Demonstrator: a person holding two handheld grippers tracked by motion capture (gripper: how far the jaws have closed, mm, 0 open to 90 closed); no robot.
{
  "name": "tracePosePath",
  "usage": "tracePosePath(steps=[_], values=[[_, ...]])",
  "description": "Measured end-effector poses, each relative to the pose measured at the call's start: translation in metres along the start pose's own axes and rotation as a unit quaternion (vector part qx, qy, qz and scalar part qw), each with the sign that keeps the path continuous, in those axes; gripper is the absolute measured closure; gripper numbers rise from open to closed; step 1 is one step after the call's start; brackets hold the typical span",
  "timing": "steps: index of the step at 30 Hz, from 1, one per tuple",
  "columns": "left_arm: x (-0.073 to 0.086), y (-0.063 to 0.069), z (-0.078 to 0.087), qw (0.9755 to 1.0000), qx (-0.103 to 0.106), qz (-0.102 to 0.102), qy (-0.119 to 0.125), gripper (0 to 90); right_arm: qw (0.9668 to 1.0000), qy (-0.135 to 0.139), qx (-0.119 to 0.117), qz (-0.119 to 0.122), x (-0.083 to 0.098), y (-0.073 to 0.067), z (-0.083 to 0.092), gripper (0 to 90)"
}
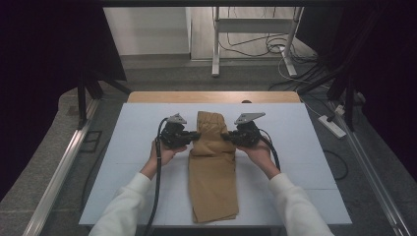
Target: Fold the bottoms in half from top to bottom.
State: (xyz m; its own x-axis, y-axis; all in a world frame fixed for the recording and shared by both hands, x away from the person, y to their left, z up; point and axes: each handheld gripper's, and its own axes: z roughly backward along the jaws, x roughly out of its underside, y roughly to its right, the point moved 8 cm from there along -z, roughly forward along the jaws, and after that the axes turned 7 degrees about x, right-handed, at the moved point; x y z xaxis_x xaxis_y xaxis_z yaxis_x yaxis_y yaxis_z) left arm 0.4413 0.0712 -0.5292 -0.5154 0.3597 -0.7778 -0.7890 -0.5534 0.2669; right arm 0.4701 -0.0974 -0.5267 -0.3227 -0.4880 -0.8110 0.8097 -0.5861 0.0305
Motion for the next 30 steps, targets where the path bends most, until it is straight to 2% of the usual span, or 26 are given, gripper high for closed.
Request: tracePosePath(steps=[10, 24, 30], values=[[0.008, 0.007, 0.001, 1.0000, 0.003, -0.002, -0.004, 83.7, 1.0000, -0.005, -0.001, 0.006, 0.005, -0.006, 0.002, 81.6], [0.016, 0.022, 0.004, 0.9999, 0.005, -0.012, -0.008, 83.3, 0.9999, -0.003, -0.005, 0.015, 0.015, -0.021, 0.015, 81.6], [0.019, 0.024, 0.005, 0.9998, 0.003, -0.013, -0.011, 83.2, 0.9998, -0.003, -0.007, 0.018, 0.016, -0.024, 0.016, 81.6]])
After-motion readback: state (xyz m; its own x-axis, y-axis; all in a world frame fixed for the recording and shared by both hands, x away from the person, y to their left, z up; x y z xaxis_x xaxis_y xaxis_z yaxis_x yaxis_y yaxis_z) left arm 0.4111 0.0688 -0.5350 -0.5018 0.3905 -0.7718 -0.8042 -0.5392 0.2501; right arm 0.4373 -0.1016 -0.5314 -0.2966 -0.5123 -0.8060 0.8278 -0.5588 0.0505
